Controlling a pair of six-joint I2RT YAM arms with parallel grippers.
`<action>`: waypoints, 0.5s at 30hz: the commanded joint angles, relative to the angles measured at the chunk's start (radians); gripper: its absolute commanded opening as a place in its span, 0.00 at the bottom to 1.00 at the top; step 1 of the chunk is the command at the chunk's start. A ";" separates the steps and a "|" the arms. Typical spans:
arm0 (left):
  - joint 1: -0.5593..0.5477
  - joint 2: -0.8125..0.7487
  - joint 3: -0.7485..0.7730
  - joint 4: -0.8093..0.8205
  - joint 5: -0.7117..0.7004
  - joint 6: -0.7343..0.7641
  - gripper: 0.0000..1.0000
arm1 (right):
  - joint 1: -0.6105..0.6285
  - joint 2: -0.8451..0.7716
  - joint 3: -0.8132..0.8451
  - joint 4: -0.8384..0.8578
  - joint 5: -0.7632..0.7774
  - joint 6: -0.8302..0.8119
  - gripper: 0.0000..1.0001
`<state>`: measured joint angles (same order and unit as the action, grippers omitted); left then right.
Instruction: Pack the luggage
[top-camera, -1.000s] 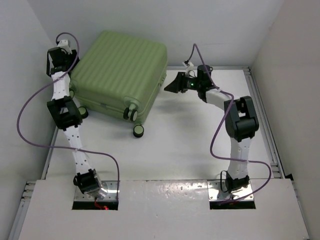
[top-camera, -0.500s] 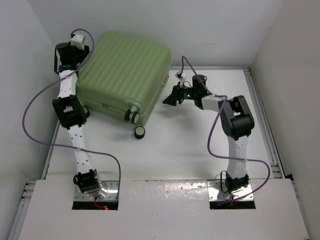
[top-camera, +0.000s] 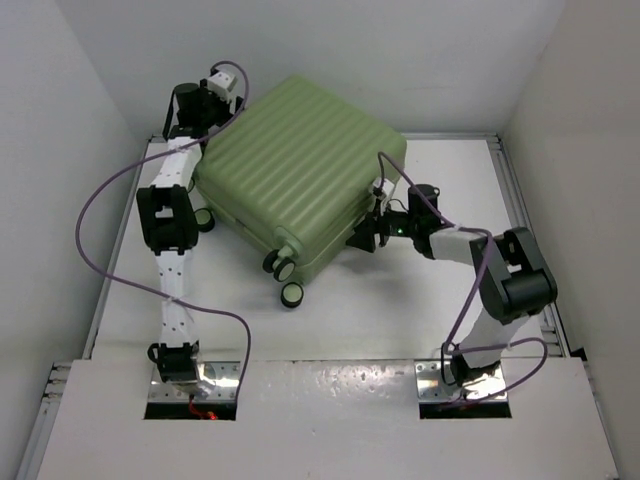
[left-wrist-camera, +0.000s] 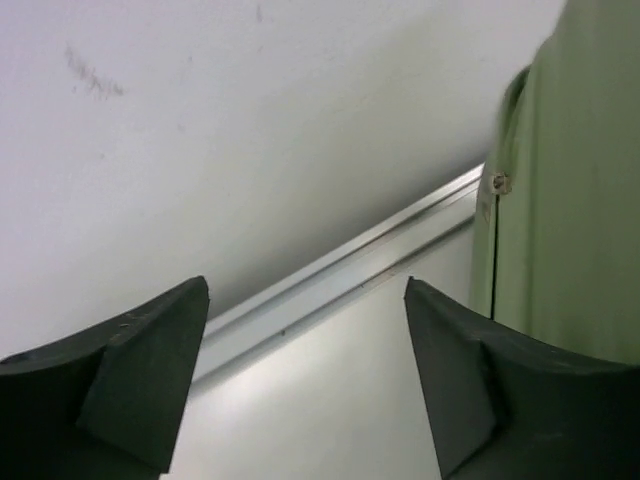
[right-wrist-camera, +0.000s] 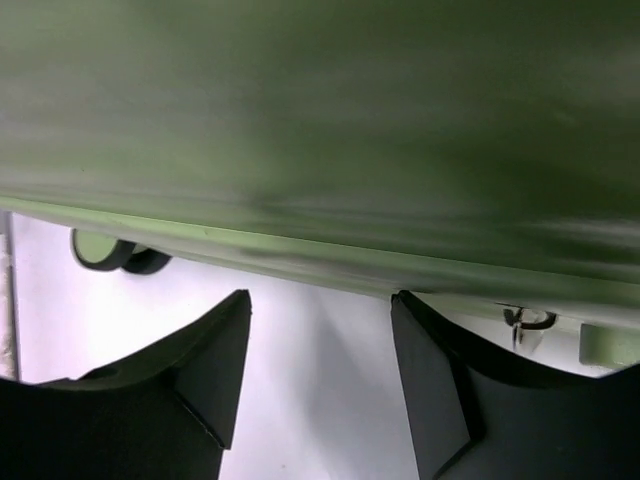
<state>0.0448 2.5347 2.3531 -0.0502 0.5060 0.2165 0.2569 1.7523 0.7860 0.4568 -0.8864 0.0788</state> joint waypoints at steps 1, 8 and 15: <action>-0.197 0.047 -0.155 0.023 0.241 -0.130 0.87 | 0.107 -0.092 -0.027 0.195 0.122 -0.057 0.59; 0.010 -0.154 0.041 0.243 -0.202 -0.469 1.00 | 0.266 -0.166 -0.060 0.210 0.214 -0.013 0.60; 0.176 -0.586 -0.213 -0.021 -0.019 -0.281 1.00 | 0.382 -0.079 0.001 0.270 0.280 -0.037 0.61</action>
<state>0.1337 2.2368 2.2238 0.0093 0.3687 -0.1291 0.6025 1.6398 0.6941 0.5251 -0.6460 0.0776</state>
